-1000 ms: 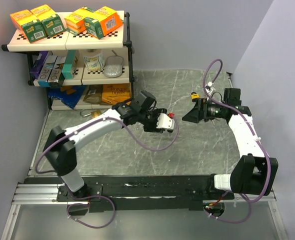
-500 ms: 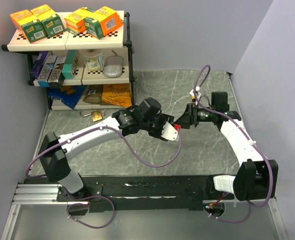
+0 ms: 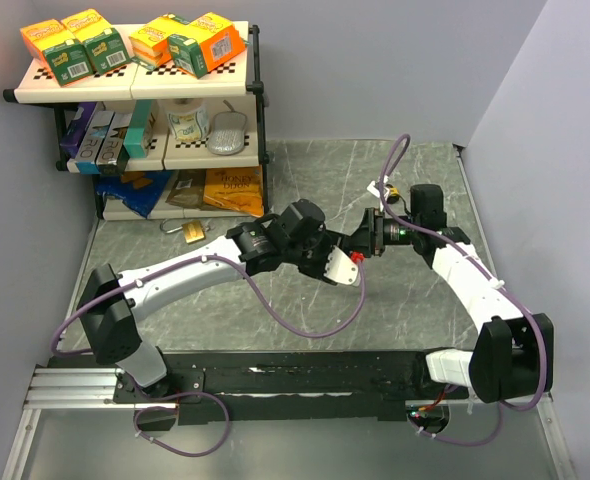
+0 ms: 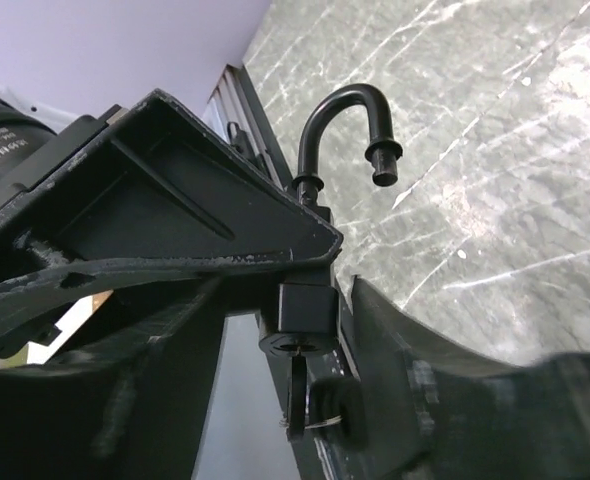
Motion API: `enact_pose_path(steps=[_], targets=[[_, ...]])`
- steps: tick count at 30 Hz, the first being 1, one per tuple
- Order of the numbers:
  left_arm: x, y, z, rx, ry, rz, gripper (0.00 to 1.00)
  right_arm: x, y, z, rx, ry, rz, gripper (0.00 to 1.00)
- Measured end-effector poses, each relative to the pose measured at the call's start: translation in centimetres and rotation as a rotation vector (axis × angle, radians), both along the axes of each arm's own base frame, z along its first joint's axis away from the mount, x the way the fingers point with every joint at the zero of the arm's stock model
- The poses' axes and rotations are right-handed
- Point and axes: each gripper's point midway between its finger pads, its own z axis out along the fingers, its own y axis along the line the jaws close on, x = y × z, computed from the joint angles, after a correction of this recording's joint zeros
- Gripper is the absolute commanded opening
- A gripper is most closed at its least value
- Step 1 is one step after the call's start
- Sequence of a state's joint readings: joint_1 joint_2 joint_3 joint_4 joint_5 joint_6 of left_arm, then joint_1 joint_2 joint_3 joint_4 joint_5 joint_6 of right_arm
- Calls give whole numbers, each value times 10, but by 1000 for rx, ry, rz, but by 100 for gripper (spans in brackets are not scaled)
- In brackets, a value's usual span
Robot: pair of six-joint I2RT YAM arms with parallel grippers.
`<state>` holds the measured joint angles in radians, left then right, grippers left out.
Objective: Lock with the key
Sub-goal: Pick up the lock from the center of the board.
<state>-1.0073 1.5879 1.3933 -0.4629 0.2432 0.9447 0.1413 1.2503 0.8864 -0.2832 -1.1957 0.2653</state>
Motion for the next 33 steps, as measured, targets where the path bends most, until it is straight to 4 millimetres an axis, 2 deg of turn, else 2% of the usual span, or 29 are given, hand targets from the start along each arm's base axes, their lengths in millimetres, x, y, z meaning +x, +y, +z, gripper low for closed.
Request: enact_pose_path(steps=[5,9,10,11,12,14,15,17,18,21,23,27,29,31,33], targets=[[6,-1,4,-16,-10,34,1,-6,5,-5,13,36,19,58],[7,-1,4,-24,-12,47,1,-5,9,-10,3,52,22,25],[7,-1,4,-25,-11,49,6,-5,8,-12,3,61,19,19],[7,0,4,-24,-9,52,11,-5,9,-12,4,70,17,0],[7,0,3,-24,-5,56,24,-4,9,-13,4,76,16,0],[7,0,2,-23,-1,60,40,-4,9,-13,4,75,18,0],[7,1,2,-23,4,64,56,-5,9,-13,4,76,18,0],[6,1,2,-23,16,72,70,-6,9,-14,2,83,20,0],[6,2,2,-22,26,80,99,-7,9,-14,2,87,22,0],[5,9,4,-29,80,109,96,-9,8,-16,-3,92,26,0],[7,20,9,-53,141,140,96,-9,7,-15,-2,92,23,0],[26,60,43,-169,234,253,96,-11,5,-8,9,65,25,0],[29,77,63,-228,242,292,96,-15,5,0,18,34,31,0],[18,88,77,-286,244,297,96,-20,4,11,30,-15,46,0],[3,95,82,-325,244,288,96,-25,4,21,41,-62,68,0]])
